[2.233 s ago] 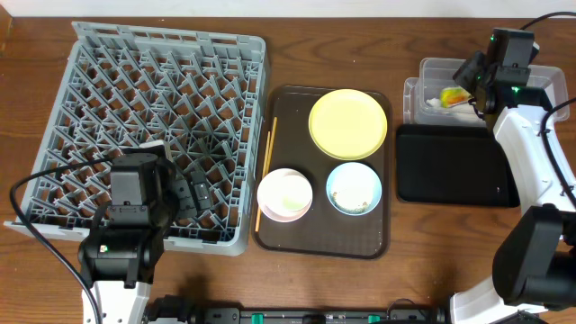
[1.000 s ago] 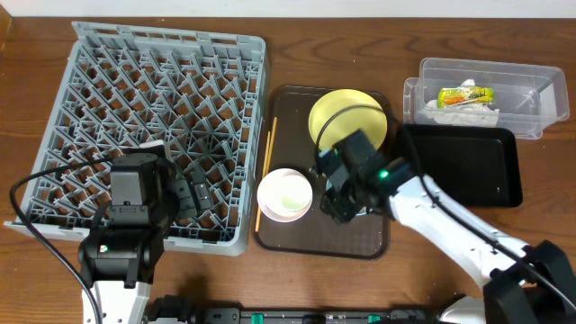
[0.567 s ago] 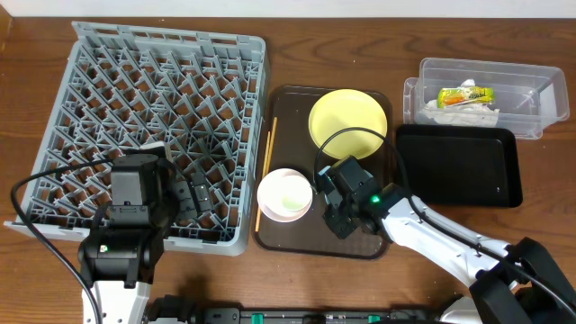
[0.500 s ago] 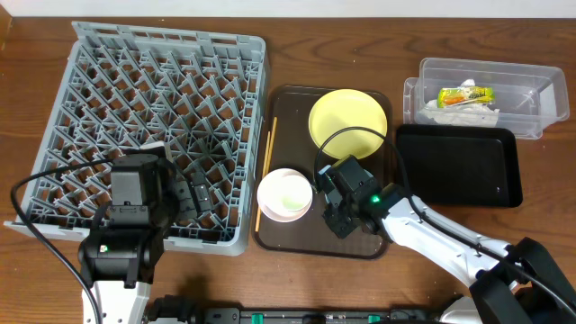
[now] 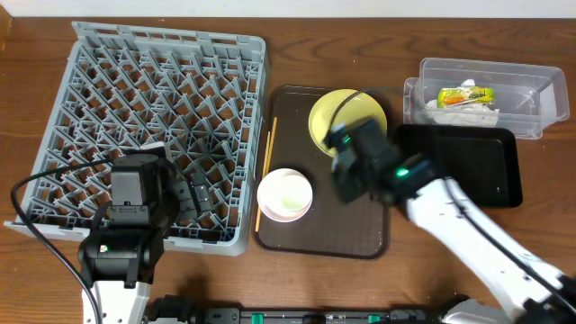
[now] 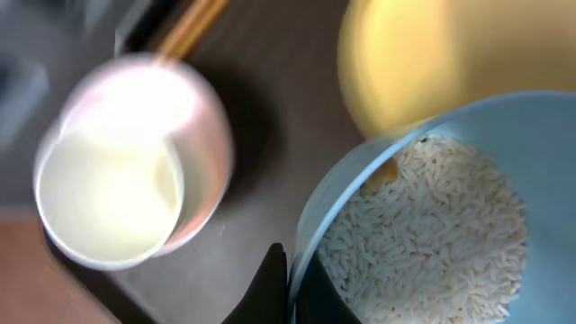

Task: Sort waste into correct bins and load items into the dishwasher
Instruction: 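Tip the light-blue bowl over the black tray to pour out rice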

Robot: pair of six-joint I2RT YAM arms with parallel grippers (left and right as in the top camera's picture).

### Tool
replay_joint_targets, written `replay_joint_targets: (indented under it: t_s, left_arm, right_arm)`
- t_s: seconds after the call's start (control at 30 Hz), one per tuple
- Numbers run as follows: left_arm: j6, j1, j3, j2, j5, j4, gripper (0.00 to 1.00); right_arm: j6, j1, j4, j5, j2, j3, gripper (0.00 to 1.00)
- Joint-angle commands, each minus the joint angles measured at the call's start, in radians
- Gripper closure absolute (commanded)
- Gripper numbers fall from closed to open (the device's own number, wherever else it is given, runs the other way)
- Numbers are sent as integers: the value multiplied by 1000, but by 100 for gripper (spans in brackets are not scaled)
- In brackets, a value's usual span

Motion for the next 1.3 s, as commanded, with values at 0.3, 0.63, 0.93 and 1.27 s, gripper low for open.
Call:
replay_joint_targets:
  t_s: [0.3, 0.63, 0.93, 1.27]
  left_arm:
    - [6, 5, 21, -2, 2, 0, 1]
    - [6, 5, 21, -2, 2, 0, 1]
    - [6, 5, 21, -2, 2, 0, 1]
    - [6, 5, 21, -2, 2, 0, 1]
  right_arm:
    - [61, -577, 3, -648, -2, 5, 99]
    - [19, -808, 7, -977, 210, -14, 99]
    - [-11, -961, 47, -1257, 392, -14, 99]
    - [-14, -1104, 105, -1436, 433, -14, 99]
